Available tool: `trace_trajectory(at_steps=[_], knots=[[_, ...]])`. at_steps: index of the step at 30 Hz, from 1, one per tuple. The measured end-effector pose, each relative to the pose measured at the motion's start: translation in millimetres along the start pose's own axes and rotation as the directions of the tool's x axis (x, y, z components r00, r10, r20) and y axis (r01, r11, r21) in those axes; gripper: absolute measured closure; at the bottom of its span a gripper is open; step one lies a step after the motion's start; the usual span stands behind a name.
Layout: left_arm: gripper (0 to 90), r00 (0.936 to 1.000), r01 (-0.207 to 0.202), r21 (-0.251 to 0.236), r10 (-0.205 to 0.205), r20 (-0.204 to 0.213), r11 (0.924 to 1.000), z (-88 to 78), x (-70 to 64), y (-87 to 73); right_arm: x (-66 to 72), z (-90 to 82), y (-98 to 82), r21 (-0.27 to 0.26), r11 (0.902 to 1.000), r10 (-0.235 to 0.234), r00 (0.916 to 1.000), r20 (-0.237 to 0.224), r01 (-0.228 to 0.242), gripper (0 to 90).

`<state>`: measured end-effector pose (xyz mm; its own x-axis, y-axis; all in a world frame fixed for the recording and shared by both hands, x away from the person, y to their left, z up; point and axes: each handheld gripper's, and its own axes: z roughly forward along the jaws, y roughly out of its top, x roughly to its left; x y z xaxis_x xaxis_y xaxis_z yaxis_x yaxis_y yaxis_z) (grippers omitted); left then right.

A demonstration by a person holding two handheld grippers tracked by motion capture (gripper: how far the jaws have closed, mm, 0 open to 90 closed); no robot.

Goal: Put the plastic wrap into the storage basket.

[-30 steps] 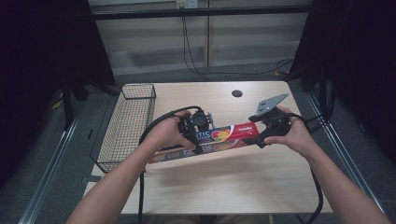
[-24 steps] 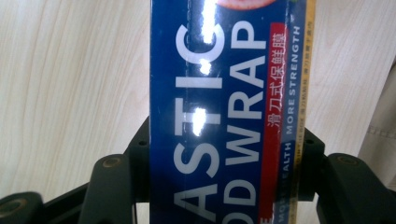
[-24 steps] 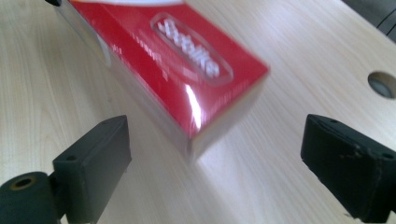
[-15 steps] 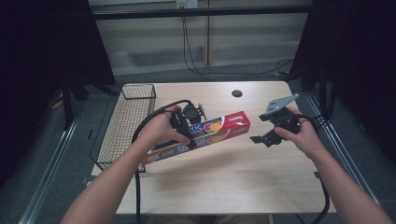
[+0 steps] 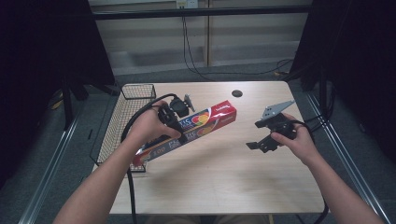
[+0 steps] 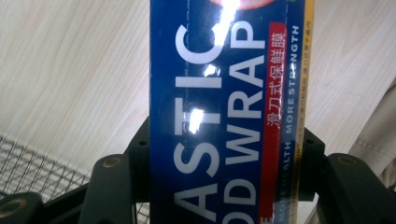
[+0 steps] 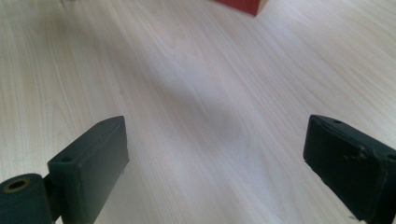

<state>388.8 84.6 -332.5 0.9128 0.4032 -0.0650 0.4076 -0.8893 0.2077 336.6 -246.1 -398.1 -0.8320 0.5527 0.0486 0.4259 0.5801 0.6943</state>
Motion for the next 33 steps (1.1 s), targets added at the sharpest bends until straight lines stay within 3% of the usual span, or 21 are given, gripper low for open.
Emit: trace_trajectory(at_steps=[4,8,10,24,33], knots=[[43.1,0.9987,0.049,-0.025,-0.049,-0.011,0.9985,-1.9,2.5,-4.3,3.7,7.3,-2.2,0.012,0.9999,-0.005,0.9999,-0.014,0.005,4.4],[43.0,0.9982,0.059,-0.013,-0.059,-0.005,0.9982,-3.5,7.4,-6.4,9.4,13.1,-3.7,0.03,0.9995,-0.006,0.9997,-0.025,0.007,2.3],[43.0,0.9965,0.083,-0.009,-0.083,-0.011,0.9965,-3.4,8.6,-7.9,11.8,15.4,-3.9,0.039,0.999,-0.02,0.9995,-0.024,0.021,1.7],[42.9,0.9922,0.124,-0.006,-0.124,-0.008,0.9923,-6.5,16.9,-15.8,18.5,21.5,-11.3,0.007,0.9999,0.008,0.9991,-0.041,-0.008,1.3],[42.8,0.9895,0.144,-0.008,-0.144,-0.014,0.9896,-14.5,20.3,-21.8,20.9,25.0,-17.6,0.007,0.9996,0.026,0.9995,-0.019,-0.026,1.3]])
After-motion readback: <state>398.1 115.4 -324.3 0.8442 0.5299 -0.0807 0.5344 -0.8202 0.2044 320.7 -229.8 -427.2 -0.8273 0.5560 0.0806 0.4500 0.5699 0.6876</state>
